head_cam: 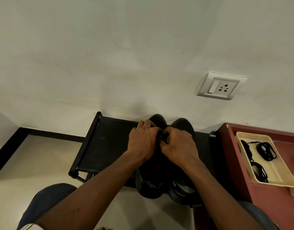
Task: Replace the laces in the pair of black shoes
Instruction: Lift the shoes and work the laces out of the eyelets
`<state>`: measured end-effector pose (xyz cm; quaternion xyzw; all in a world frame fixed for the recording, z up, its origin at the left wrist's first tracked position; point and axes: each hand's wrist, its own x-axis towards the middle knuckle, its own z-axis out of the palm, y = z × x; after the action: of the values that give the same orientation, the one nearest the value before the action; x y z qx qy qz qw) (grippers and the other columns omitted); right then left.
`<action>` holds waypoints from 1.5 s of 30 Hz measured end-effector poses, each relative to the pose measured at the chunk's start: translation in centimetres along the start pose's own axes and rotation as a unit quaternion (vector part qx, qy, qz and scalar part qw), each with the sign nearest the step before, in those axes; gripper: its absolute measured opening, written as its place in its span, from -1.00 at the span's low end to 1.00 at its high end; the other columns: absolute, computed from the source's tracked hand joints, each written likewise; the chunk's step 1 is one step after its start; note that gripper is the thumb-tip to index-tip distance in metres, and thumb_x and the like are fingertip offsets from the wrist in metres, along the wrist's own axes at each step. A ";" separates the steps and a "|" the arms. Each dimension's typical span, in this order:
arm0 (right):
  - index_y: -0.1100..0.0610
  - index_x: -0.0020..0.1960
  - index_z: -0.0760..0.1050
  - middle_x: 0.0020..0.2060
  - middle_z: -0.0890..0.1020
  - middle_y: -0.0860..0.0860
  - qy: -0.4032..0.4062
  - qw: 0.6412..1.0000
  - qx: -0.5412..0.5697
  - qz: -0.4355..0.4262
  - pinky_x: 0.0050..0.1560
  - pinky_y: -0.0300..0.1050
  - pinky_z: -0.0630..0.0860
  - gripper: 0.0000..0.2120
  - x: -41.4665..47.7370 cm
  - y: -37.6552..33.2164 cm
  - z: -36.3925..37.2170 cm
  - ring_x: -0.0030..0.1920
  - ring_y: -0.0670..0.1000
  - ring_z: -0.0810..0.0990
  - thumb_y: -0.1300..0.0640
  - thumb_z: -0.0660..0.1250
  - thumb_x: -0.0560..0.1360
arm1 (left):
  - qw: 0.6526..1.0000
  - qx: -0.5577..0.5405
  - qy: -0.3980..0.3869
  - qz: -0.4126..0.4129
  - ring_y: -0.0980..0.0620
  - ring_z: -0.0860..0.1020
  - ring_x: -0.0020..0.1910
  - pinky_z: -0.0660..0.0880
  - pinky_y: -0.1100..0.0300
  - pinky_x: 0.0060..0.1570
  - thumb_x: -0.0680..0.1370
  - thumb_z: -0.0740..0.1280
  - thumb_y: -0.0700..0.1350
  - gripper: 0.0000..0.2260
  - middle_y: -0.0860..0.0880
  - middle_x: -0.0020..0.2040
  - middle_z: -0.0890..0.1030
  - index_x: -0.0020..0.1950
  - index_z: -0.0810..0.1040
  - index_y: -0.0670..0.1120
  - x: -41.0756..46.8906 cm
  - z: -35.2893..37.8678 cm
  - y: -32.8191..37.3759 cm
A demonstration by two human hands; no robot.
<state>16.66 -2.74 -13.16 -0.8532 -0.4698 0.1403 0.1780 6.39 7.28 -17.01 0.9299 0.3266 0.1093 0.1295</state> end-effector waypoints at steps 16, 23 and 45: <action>0.00 0.14 0.56 -0.26 0.62 -0.08 -0.029 0.998 0.044 0.031 0.03 0.05 0.64 -0.80 0.8 0.7 0.2 -0.16 -0.04 0.63 0.10 0.45 0.52 | 0.988 -0.125 0.019 -0.088 0.03 0.51 0.18 0.53 0.06 0.05 0.55 0.43 0.02 -0.94 0.09 0.16 0.54 -0.01 0.65 0.07 0.8 -0.4 -0.5; 0.00 0.17 0.53 -0.16 0.64 -0.03 -0.035 0.997 0.055 0.050 0.02 0.10 0.65 -0.73 0.9 1.1 0.1 -0.10 0.02 0.64 0.10 0.46 0.50 | 0.837 -0.448 0.043 -0.310 0.11 0.66 -0.10 0.52 0.25 -0.18 0.57 0.46 -0.13 -0.89 0.07 -0.15 0.70 -0.15 0.69 0.02 2.1 -0.8 -2.4; -0.01 0.21 0.51 -0.12 0.64 -0.02 -0.038 0.995 0.047 0.076 0.02 0.03 0.66 -0.68 1.1 0.9 0.2 -0.09 0.02 0.64 0.00 0.43 0.48 | 0.998 -0.052 -0.027 -0.021 -0.01 0.50 0.19 0.31 -0.12 0.38 0.63 0.31 0.04 -0.87 0.07 0.05 0.54 0.15 0.60 0.11 1.4 -0.9 -1.1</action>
<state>17.80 -2.24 -13.82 -0.8714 -0.4024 0.2075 0.1887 6.60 9.16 -16.35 0.9173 0.3365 0.0982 0.1889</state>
